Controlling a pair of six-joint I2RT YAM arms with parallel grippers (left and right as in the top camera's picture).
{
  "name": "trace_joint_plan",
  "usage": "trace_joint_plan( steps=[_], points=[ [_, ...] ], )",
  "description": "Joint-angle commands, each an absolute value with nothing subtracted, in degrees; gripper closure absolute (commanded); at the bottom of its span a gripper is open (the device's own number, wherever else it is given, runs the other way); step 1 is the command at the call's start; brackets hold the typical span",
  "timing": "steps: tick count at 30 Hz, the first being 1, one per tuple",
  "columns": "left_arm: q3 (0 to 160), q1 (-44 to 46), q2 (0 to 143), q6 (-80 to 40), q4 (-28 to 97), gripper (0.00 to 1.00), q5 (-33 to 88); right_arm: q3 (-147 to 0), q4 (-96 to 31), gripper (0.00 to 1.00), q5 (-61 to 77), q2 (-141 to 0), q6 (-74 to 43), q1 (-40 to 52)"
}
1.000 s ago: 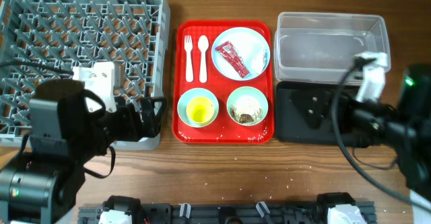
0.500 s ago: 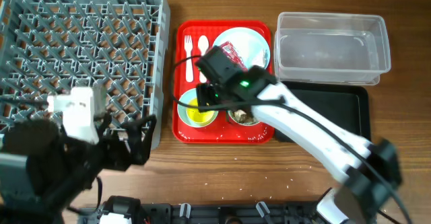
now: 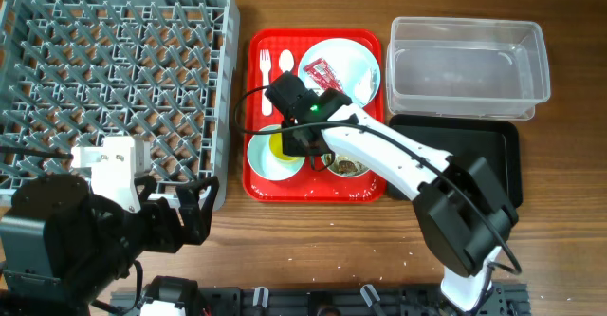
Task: Sort waste into correct bins and load items into the dishwasher rack
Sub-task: 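Grasp the yellow cup with the right gripper and lift it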
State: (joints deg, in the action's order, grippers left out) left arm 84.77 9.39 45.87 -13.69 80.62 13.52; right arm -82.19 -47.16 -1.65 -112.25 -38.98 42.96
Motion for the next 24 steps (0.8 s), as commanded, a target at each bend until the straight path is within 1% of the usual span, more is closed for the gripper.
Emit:
trace_joint_plan(
  steps=[1,6,9,11,14,15,18,20,22,23,24],
  points=[
    [85.14,9.47,46.17,-14.20,80.66,0.00,13.23,-82.21,-47.90,0.96,-1.28,-108.53,-38.70,42.83],
    [85.14,9.47,46.17,-14.20,80.66,0.00,13.23,-82.26,-47.92,0.96,-1.32,-105.25,-38.30,42.70],
    [85.14,9.47,46.19,-14.20,80.62,0.00,13.23,-82.26,-49.41,0.96,-0.84,-99.81,-38.28,41.23],
    [85.14,9.47,46.17,-14.24,80.62,0.00,13.23,-82.26,-50.63,0.96,5.89,-90.89,-35.48,37.56],
    [85.14,9.47,46.19,-23.14,78.08,0.00,14.00,-82.26,-48.51,0.96,24.84,-77.60,-28.99,28.56],
    [85.14,9.47,46.19,-24.56,76.09,0.00,16.14,-82.26,-48.12,0.96,29.78,-74.19,-27.51,25.65],
    [85.14,9.47,47.13,-25.45,68.25,0.00,28.64,-82.26,-48.93,0.96,43.22,-63.72,-19.84,16.71],
    [85.14,9.47,49.80,-25.98,67.48,0.00,31.51,-82.26,-51.40,0.96,44.42,-60.10,-19.53,14.37],
    [85.14,9.45,55.61,-25.96,67.99,0.00,32.47,-82.26,-53.74,0.96,44.40,-57.56,-19.53,13.39],
    [85.14,9.45,59.09,-25.89,67.57,0.00,35.55,-82.26,-54.11,0.96,44.40,-56.80,-19.51,13.37],
    [85.14,9.06,63.70,-23.99,66.15,0.00,44.01,-82.26,-54.28,0.96,44.40,-56.21,-19.53,13.37]
  ],
)
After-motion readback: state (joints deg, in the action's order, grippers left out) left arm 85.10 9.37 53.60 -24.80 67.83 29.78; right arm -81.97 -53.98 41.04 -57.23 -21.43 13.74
